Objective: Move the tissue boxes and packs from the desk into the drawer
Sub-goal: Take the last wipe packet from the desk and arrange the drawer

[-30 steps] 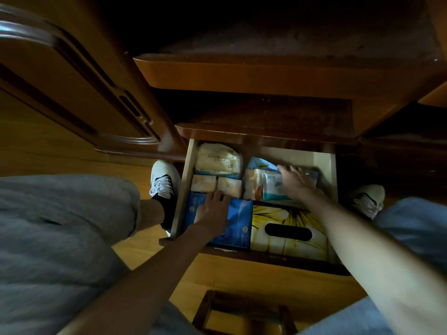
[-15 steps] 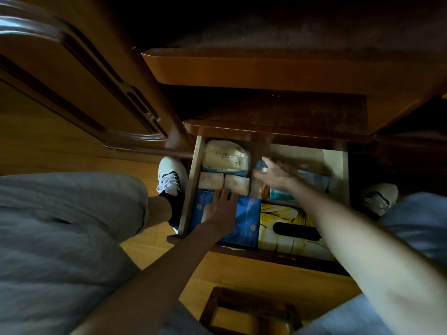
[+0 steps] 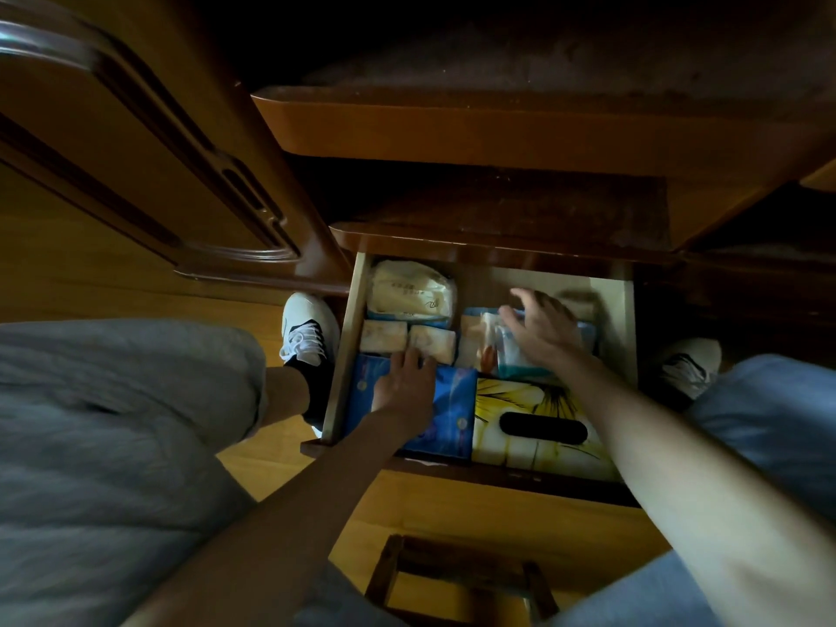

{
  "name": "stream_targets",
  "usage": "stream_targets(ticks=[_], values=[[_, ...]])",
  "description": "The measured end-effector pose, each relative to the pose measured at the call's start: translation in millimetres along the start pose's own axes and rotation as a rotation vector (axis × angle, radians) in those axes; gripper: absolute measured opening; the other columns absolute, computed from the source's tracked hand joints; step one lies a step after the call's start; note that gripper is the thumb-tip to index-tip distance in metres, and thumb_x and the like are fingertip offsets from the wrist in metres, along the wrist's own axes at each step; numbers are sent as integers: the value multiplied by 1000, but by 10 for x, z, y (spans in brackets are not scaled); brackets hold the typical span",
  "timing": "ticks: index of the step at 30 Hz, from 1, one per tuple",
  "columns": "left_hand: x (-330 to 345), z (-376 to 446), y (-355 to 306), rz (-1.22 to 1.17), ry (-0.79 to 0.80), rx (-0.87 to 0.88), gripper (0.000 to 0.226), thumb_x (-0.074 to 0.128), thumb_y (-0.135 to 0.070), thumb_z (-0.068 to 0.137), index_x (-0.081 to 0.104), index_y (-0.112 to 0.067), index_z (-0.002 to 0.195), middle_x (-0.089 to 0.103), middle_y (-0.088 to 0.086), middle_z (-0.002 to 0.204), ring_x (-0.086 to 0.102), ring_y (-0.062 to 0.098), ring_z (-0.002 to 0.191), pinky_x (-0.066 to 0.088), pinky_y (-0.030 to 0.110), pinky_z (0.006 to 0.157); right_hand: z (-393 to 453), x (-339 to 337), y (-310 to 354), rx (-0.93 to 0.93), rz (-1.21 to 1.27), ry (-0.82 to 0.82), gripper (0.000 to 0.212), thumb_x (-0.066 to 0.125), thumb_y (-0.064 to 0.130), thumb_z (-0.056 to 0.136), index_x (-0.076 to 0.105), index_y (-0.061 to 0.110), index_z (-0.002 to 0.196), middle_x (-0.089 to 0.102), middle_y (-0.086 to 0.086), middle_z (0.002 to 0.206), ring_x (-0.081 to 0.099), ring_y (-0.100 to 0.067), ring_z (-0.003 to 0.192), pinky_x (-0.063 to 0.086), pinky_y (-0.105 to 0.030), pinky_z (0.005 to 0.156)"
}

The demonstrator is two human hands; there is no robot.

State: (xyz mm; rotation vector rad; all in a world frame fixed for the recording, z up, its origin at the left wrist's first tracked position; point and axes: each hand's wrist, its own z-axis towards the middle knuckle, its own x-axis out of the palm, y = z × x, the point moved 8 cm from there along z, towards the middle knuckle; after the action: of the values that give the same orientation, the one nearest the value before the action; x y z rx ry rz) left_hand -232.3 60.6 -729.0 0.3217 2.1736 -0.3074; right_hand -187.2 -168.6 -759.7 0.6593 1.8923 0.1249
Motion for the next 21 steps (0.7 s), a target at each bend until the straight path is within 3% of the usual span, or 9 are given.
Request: stream_targets(ticks=[4,7,10,16,19,21], values=[[-6,3,-12,8,-8,11,77,72,-40,89,31,-13,149,31,8,150,30,30,136,52,39,89,-186,56,-307,106,-267,141,51,23,50,105,50,25,140,55,-10,142,53,-30,128,45,-47,99],[-16,-11,1,19,-12,9,78,75,-35,88,32,-13,149,30,8,151,30,29,138,52,38,91,-289,0,-291,90,-243,72,54,22,52,104,50,25,142,52,-11,145,50,-31,129,41,-48,102],[-16,-32,1,14,-11,14,80,75,-37,88,30,-13,150,30,8,151,30,29,137,52,39,94,-271,34,-185,19,-279,109,57,24,57,103,46,29,148,44,-8,154,41,-29,138,32,-50,110],[-34,-9,15,24,-20,26,79,73,-40,88,30,-14,149,29,8,152,32,29,136,50,39,95,-294,63,-124,-17,-239,248,49,23,57,102,52,31,133,57,-6,141,55,-23,121,41,-49,103],[-45,-26,-12,34,-4,43,77,72,-40,90,30,-14,149,29,9,152,31,30,136,48,40,97,-373,-144,-100,36,-253,201,67,25,67,99,34,31,156,41,-9,159,39,-28,144,23,-52,116],[-44,-41,-26,12,11,51,75,70,-40,91,30,-15,149,26,9,154,28,31,139,45,42,99,-453,-353,-8,7,-241,114,73,31,67,100,25,27,161,35,-10,163,33,-29,149,20,-49,119]])
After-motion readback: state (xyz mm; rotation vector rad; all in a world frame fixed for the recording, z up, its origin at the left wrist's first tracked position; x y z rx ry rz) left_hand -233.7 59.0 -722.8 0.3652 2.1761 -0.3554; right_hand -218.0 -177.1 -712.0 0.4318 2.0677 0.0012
